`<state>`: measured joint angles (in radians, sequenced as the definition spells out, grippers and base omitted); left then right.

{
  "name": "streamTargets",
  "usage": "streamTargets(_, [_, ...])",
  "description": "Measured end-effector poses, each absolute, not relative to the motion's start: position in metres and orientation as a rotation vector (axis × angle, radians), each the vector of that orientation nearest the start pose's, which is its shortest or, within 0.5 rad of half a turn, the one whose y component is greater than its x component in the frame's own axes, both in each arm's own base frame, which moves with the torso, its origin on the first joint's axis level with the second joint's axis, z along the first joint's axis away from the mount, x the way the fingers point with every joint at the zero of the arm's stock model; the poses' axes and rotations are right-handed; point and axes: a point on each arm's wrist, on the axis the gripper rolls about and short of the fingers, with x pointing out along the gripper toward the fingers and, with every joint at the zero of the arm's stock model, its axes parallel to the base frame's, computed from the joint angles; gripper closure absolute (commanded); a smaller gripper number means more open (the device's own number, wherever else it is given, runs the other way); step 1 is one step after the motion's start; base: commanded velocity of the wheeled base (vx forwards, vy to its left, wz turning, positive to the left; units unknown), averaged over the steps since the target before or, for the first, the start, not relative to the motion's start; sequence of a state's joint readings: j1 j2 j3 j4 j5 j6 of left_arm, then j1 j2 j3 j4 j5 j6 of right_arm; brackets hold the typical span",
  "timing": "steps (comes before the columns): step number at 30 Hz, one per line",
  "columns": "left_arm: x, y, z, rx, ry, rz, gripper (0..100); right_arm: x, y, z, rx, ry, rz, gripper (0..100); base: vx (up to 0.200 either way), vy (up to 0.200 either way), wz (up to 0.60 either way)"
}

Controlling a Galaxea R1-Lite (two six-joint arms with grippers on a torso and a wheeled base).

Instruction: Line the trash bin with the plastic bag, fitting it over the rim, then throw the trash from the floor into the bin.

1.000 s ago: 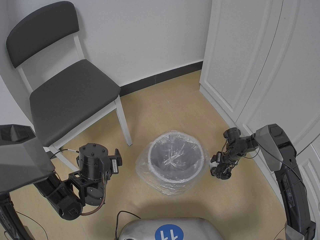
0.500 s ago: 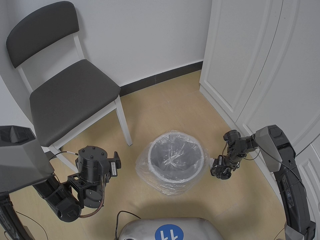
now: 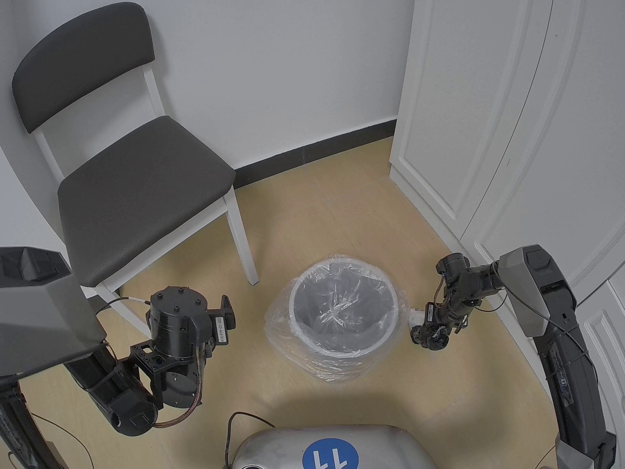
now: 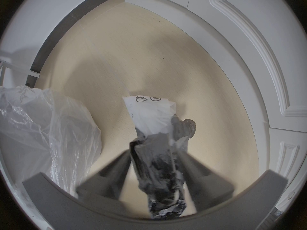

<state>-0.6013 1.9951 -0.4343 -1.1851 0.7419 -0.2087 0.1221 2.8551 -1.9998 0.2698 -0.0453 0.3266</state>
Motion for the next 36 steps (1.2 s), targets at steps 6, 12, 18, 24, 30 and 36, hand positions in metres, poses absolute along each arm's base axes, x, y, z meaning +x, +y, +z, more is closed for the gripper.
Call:
streamTargets(6, [0.246, -0.15, 0.062, 0.032, 0.284, 0.17, 0, 0.499, 0.06, -0.09, 0.187, 1.117, -0.131, 100, 0.0, 0.0, 0.0])
streamTargets(12, [0.244, -0.149, 0.064, -0.009, 0.259, 0.17, 0, 0.496, 0.059, -0.084, 0.174, 1.114, -0.155, 100, 0.0, 0.0, 0.0])
streamTargets(18, [0.238, -0.144, 0.065, -0.05, 0.214, 0.167, 0, 0.487, 0.057, -0.069, 0.176, 1.126, -0.158, 100, 0.0, 0.0, 0.0])
streamTargets(24, [0.235, -0.141, 0.072, -0.055, 0.146, 0.152, 0, 0.482, 0.05, -0.055, 0.182, 1.125, -0.166, 100, 0.0, 0.0, 0.0])
streamTargets(30, [0.231, -0.132, 0.078, -0.035, 0.12, 0.157, 0, 0.48, 0.044, -0.03, 0.22, 1.099, -0.142, 100, 0.0, 0.0, 0.0])
streamTargets(36, [0.23, -0.131, 0.086, -0.035, 0.101, 0.123, 0, 0.472, 0.036, 0.011, 0.247, 1.047, -0.128, 100, 0.0, 0.0, 0.0])
